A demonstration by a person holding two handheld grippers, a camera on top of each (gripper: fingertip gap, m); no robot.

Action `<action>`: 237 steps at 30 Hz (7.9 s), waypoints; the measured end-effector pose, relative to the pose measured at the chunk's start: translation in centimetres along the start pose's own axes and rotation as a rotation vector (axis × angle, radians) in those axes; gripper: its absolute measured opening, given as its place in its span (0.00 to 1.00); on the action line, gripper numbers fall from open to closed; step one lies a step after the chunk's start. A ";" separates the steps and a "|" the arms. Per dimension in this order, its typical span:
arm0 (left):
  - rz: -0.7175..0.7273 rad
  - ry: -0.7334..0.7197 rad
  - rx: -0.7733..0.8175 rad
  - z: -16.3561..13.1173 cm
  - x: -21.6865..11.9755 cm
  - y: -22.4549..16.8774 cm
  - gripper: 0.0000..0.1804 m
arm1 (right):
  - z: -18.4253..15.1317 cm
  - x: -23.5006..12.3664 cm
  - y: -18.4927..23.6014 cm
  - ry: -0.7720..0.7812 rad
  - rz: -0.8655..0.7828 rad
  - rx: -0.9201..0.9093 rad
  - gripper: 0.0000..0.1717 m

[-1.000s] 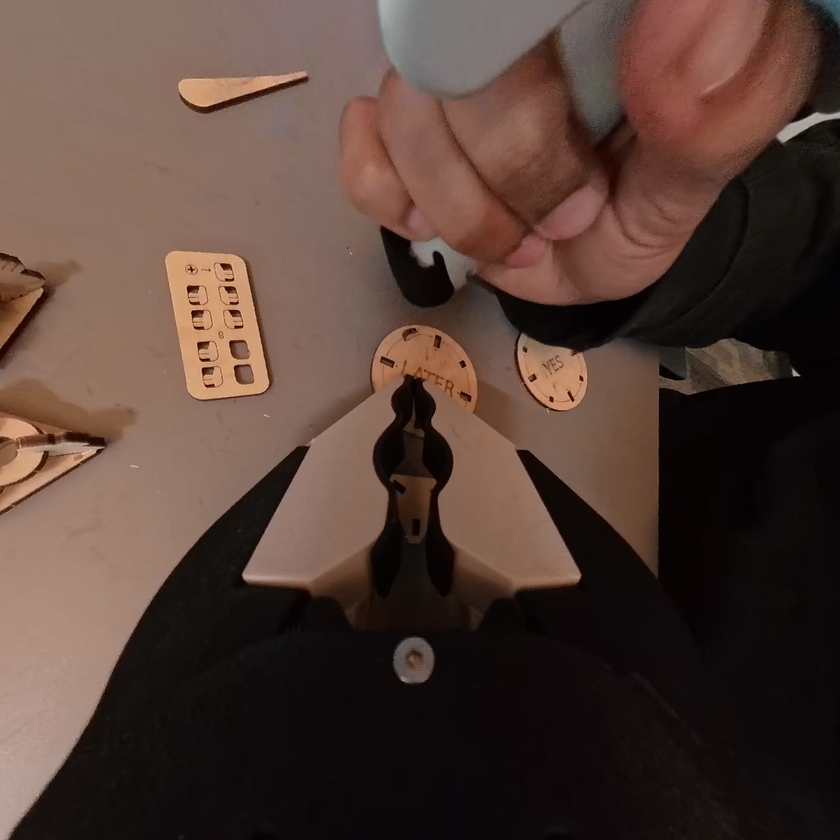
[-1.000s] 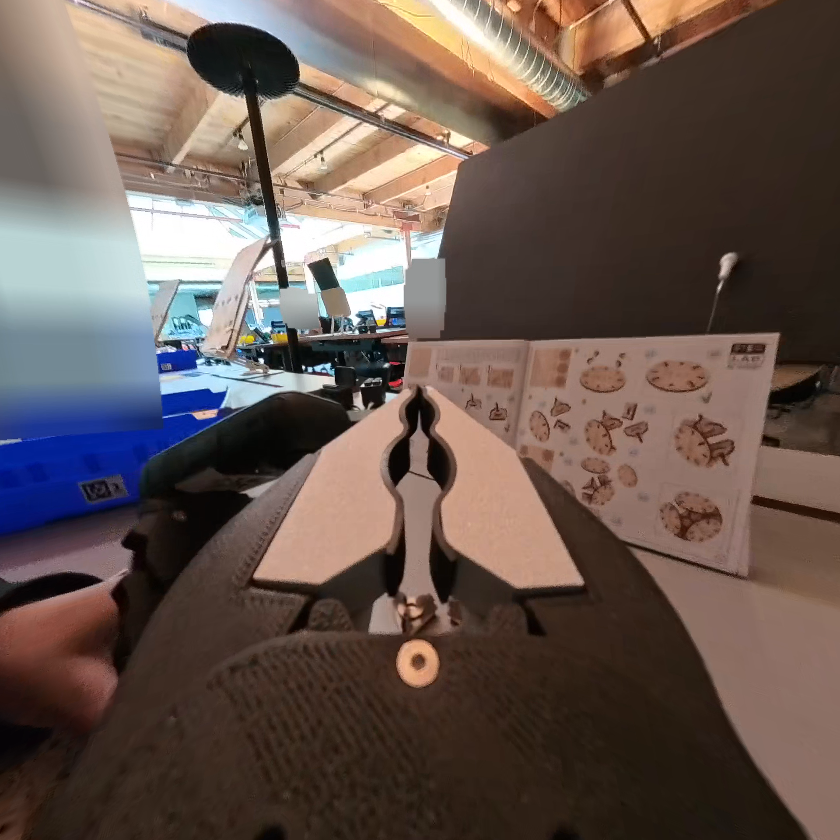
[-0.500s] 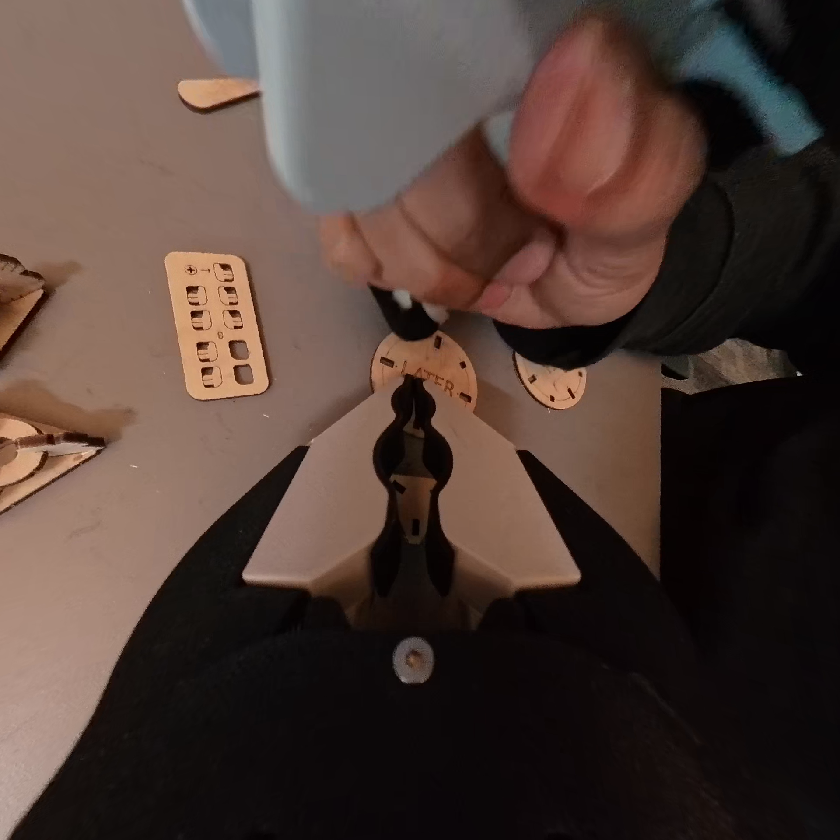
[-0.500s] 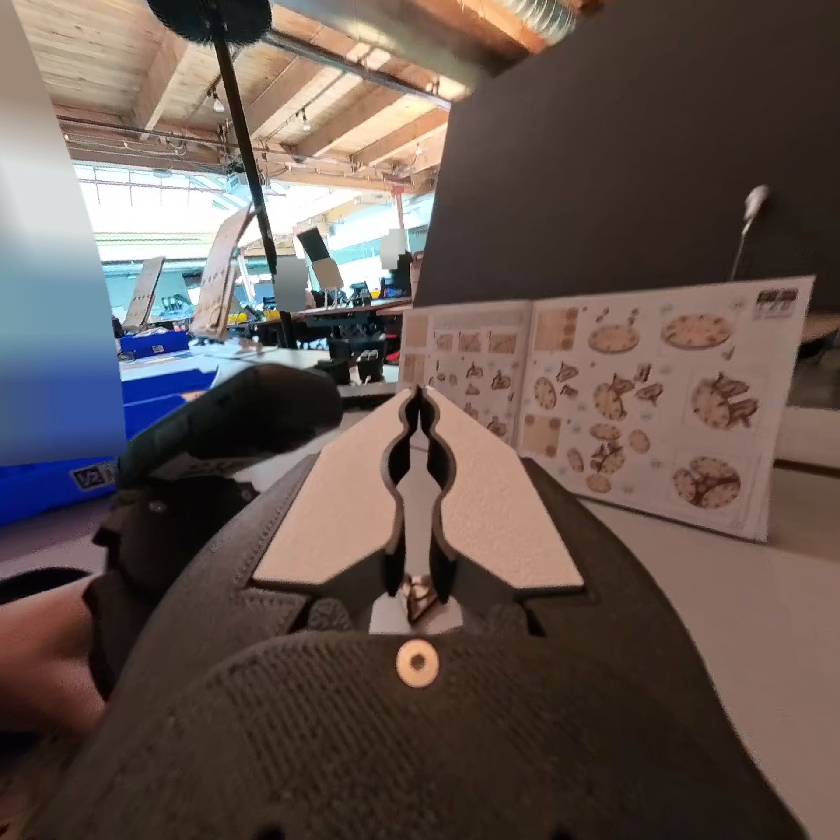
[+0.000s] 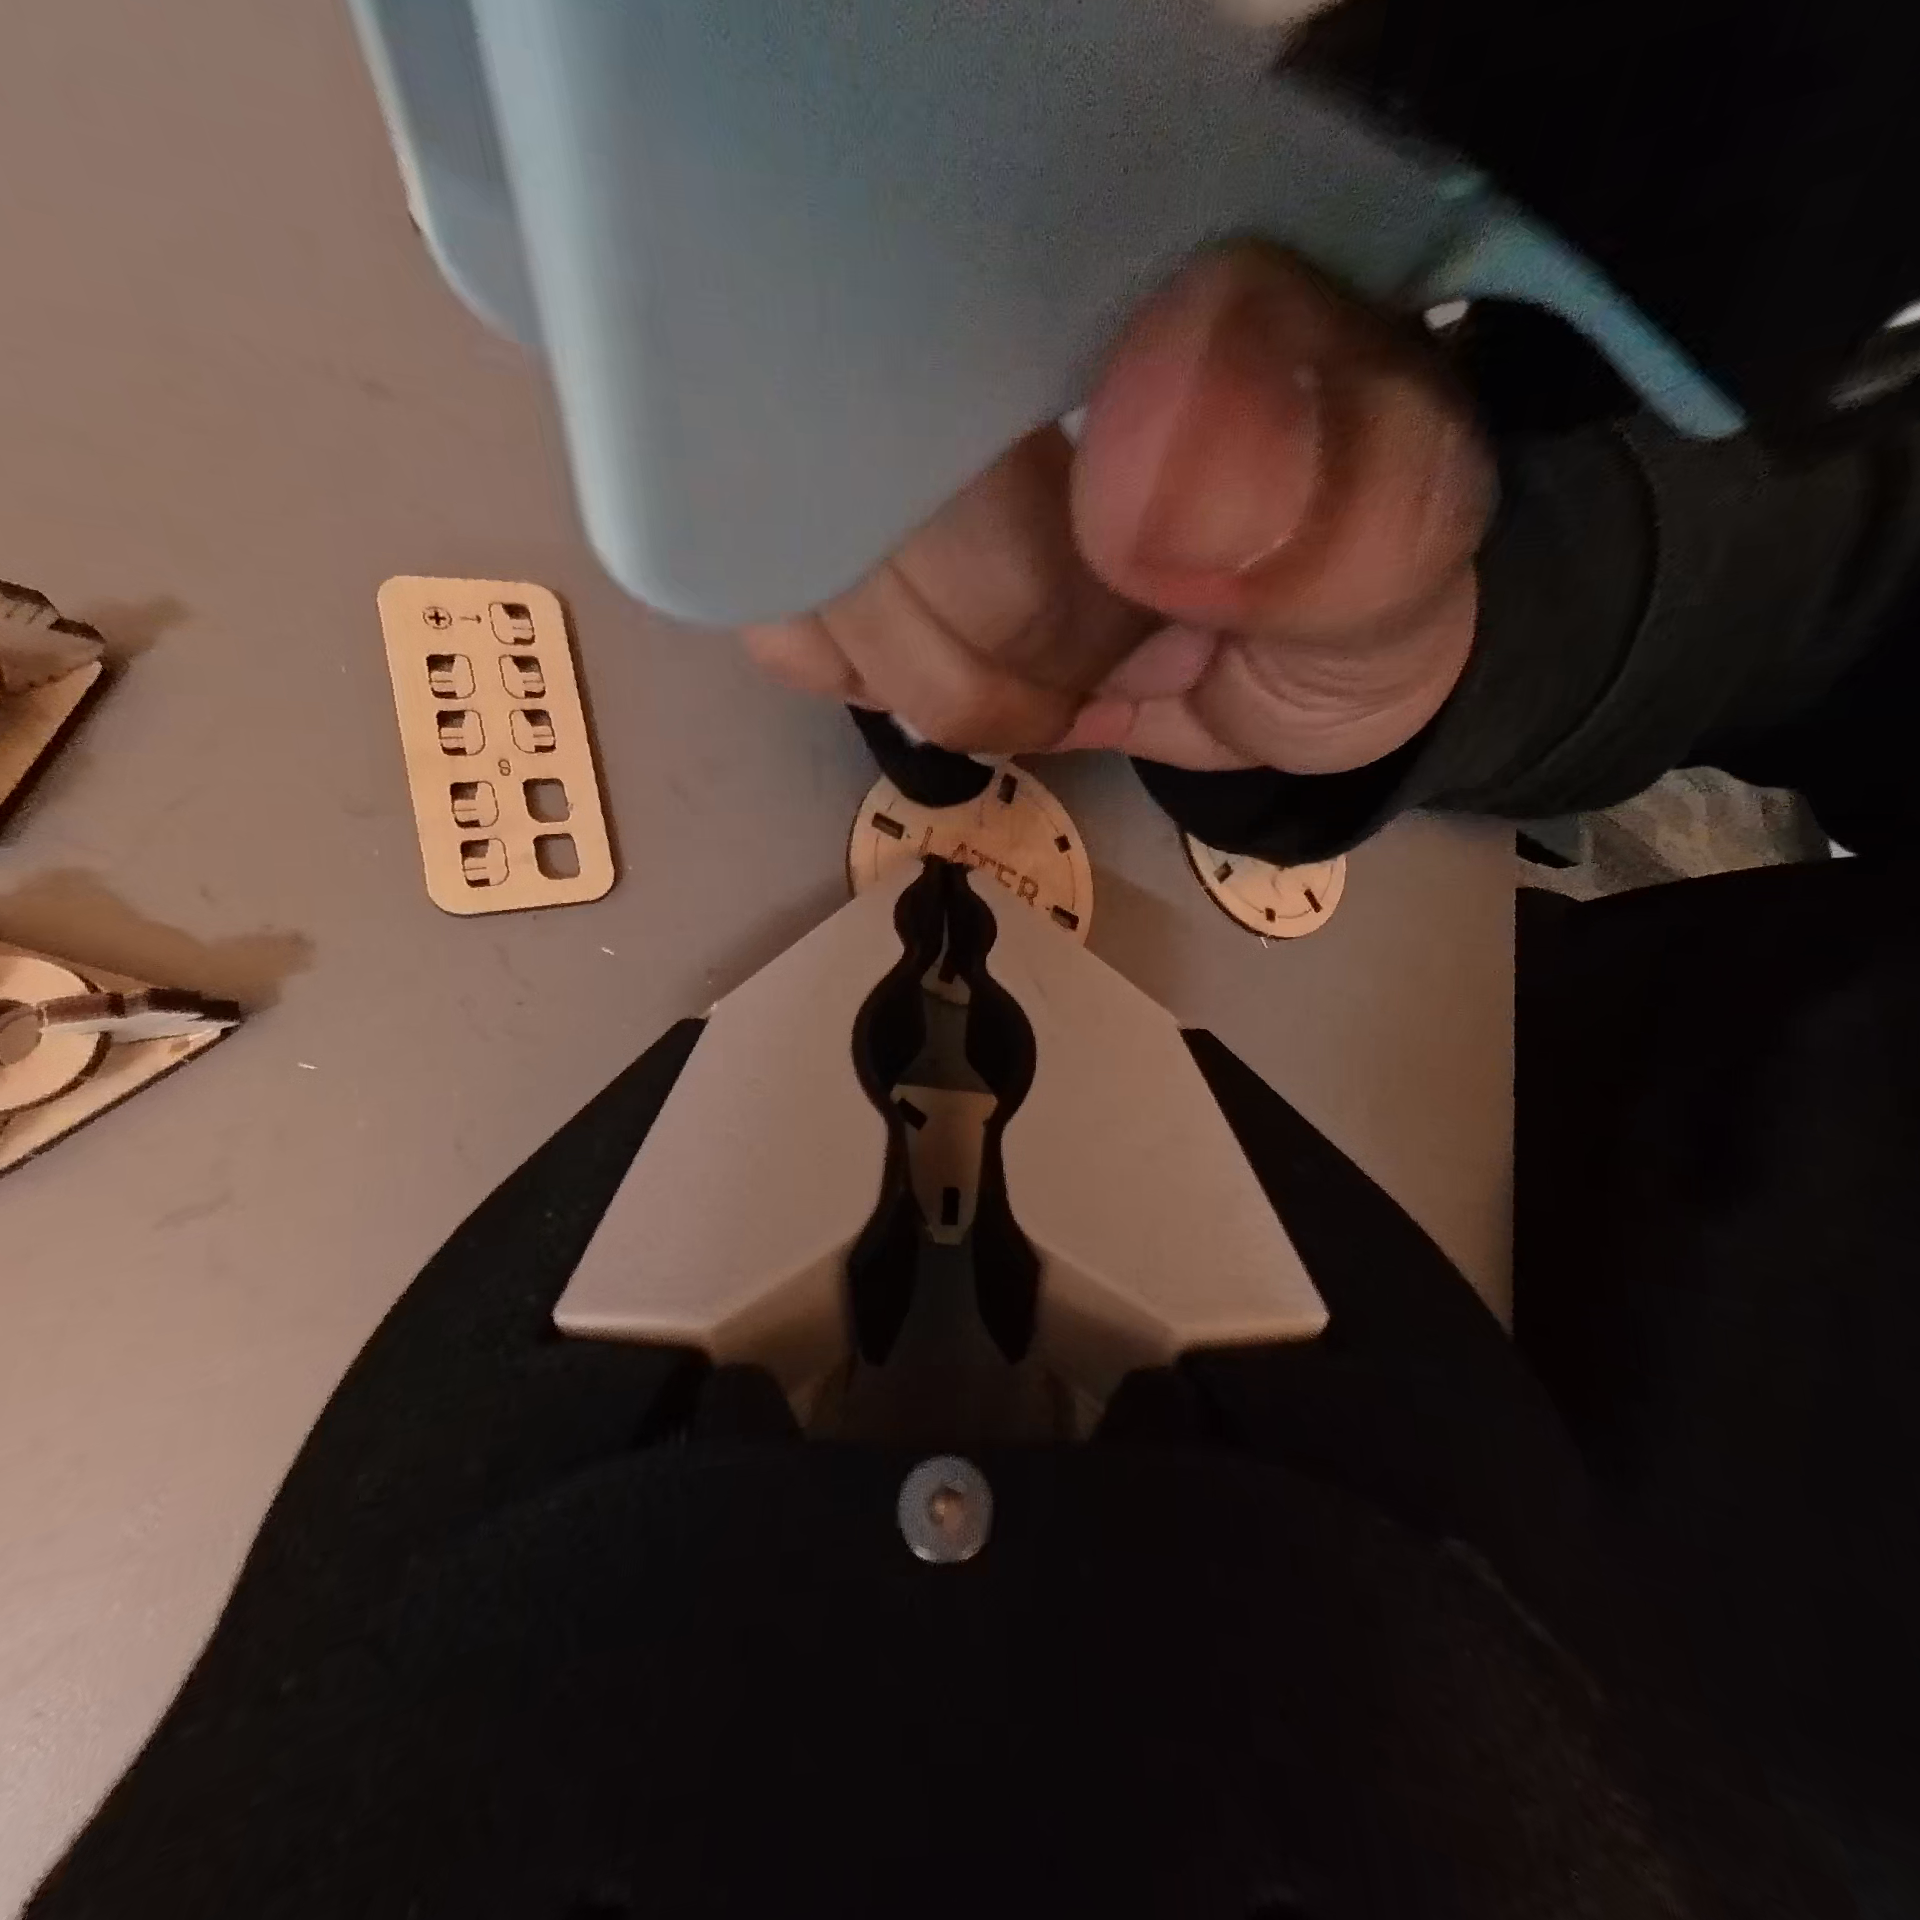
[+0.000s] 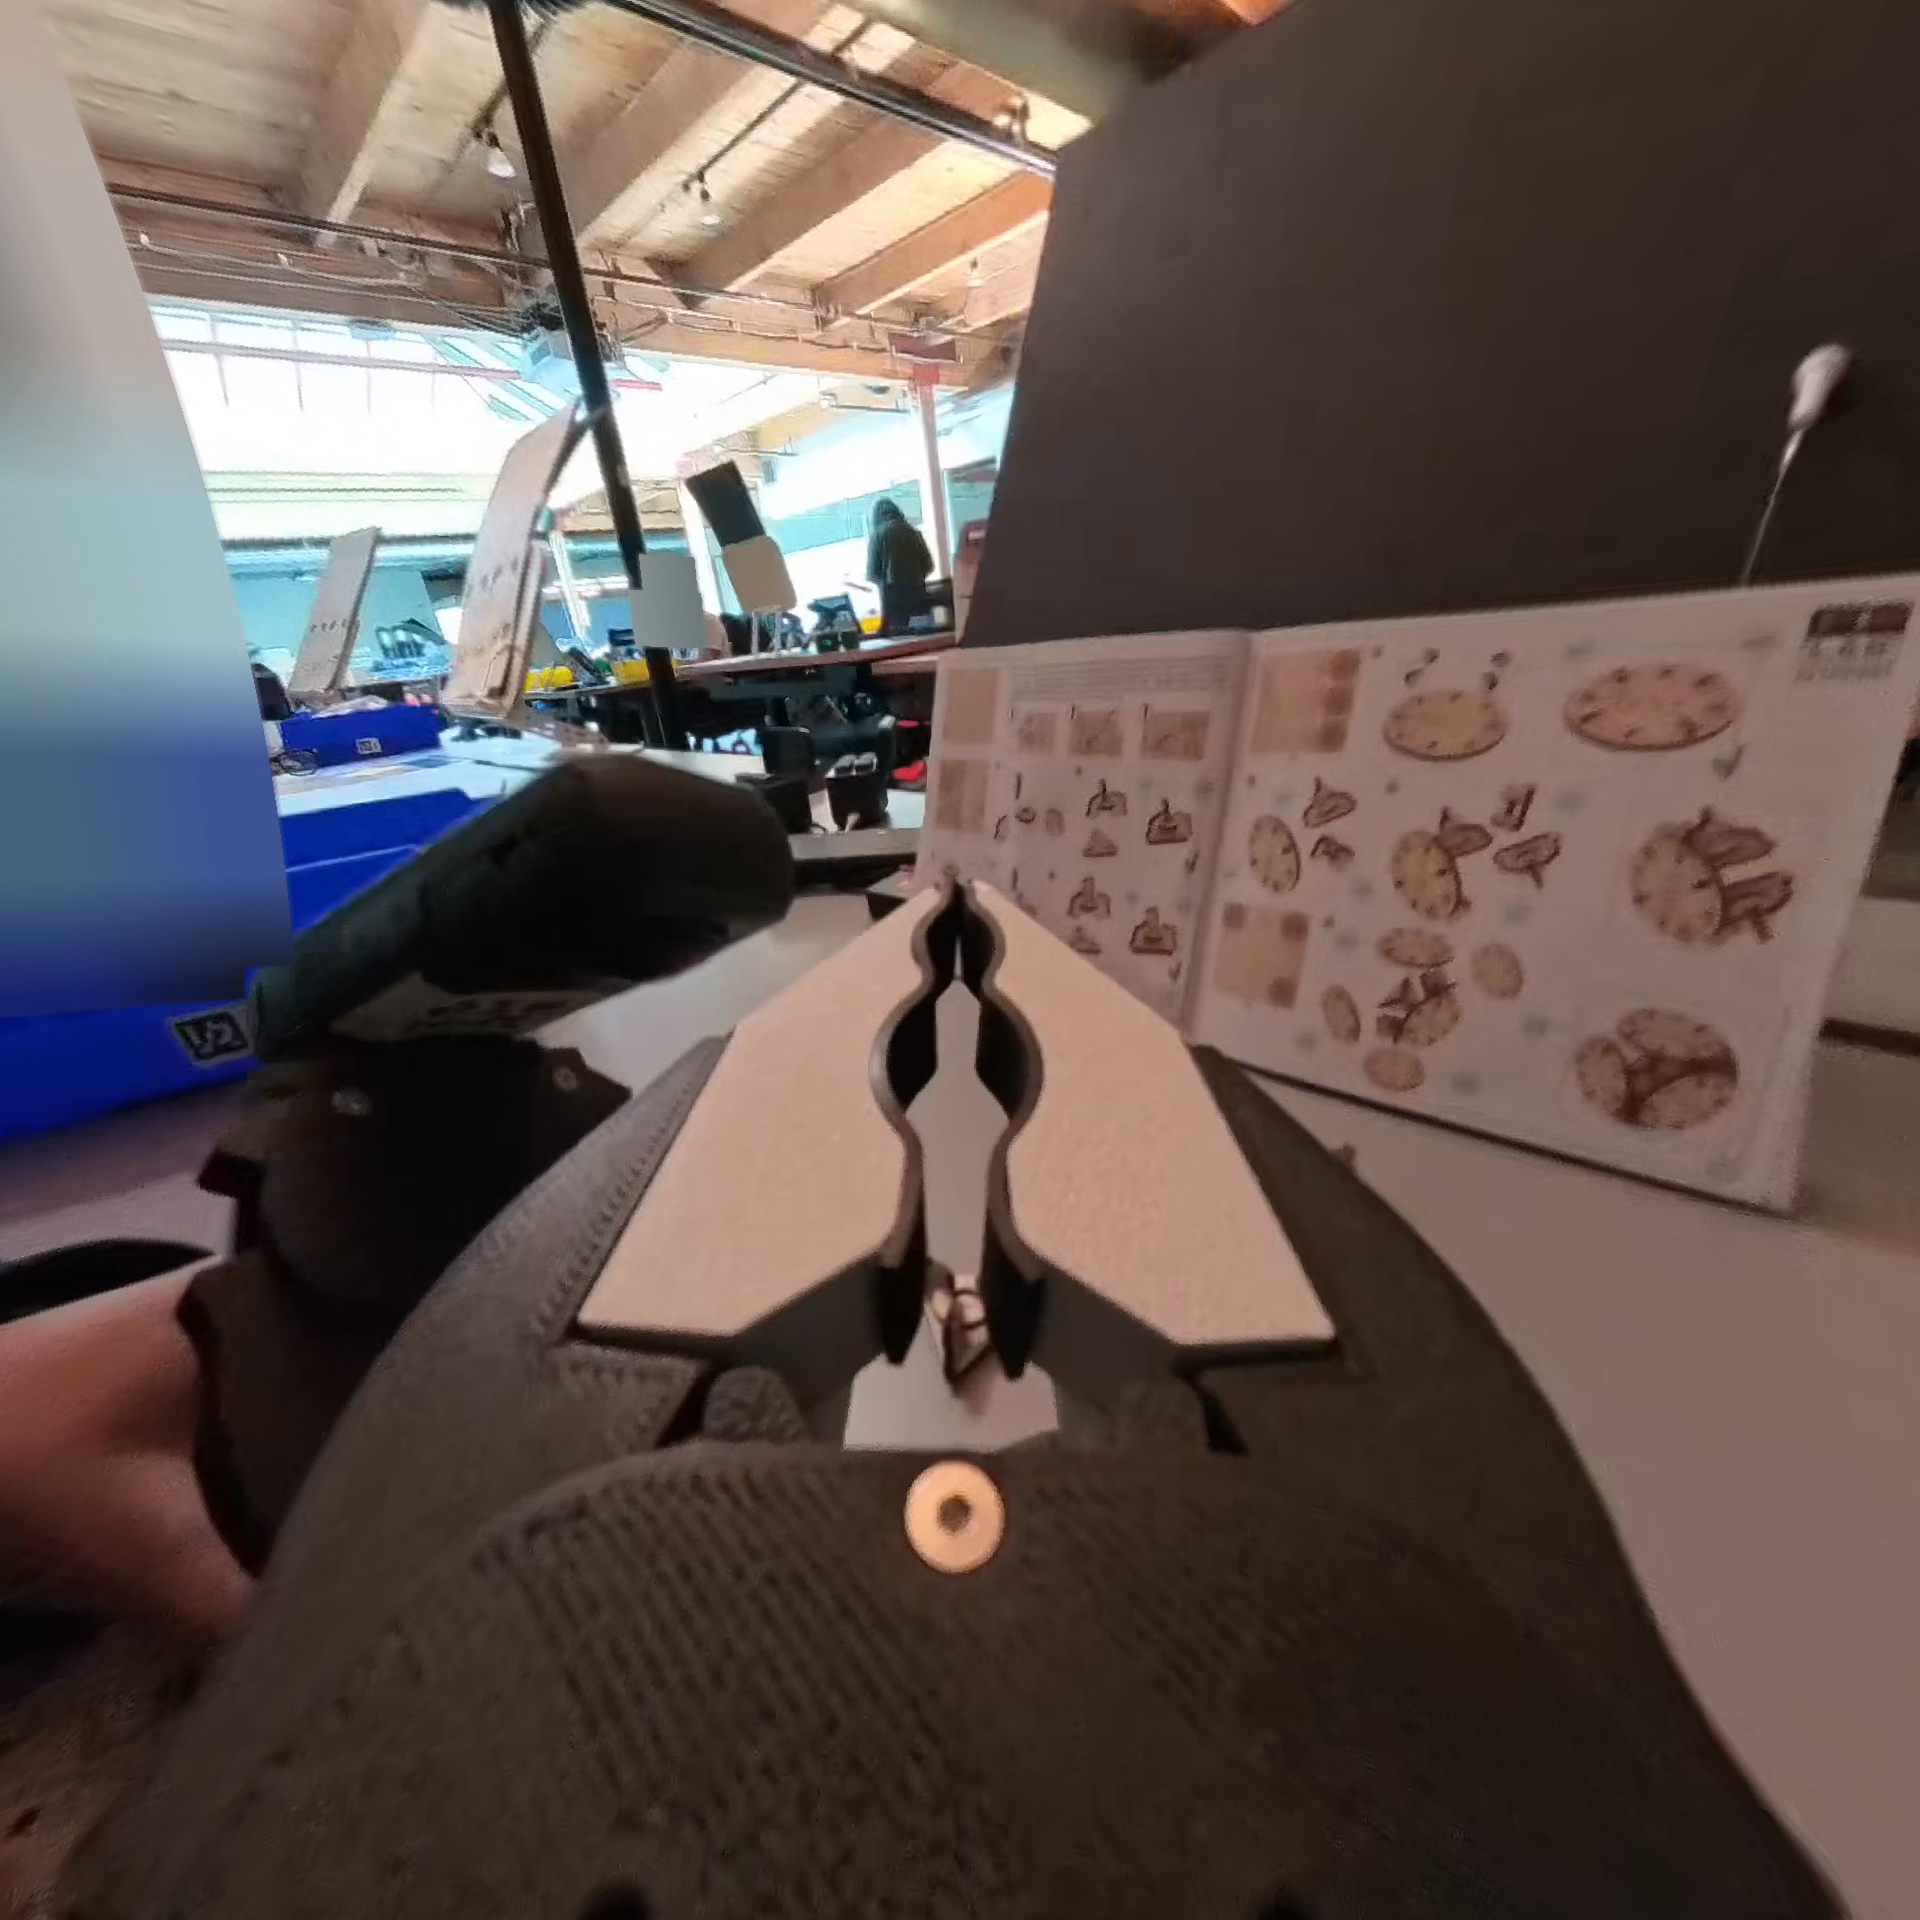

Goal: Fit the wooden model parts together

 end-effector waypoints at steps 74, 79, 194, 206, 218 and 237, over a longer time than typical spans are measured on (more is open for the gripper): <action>-0.005 -0.003 -0.020 0.0 0.0 0.0 0.00 | -8.9 -13.0 3.0 0.815 0.168 -0.191 0.15; -0.020 -0.002 -0.040 0.0 0.0 0.0 0.00 | -9.1 -12.7 3.0 0.827 0.164 -0.171 0.16; -0.102 0.123 0.063 -1.8 -0.1 -1.9 0.04 | -9.3 -14.6 5.2 0.868 0.150 -0.185 0.27; -0.094 0.118 0.062 -1.8 -0.1 -1.9 0.04 | -9.3 -14.6 5.1 0.867 0.158 -0.156 0.27; -0.092 0.118 0.062 -1.8 0.0 -1.9 0.04 | -9.2 -14.6 4.5 0.865 0.126 -0.125 0.34; -0.100 0.119 0.052 -1.9 0.0 -2.0 0.04 | -8.8 -15.2 5.3 0.839 0.165 -0.258 0.28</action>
Point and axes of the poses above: each gripper's, where its closed fingertips meet, x out along the fingers, z out of its top, y = z × x across the jaws, the point moved 2 cm from there along -x, back along the fingers, and after that the axes turned 8 degrees about -x, right-handed, at the moved point
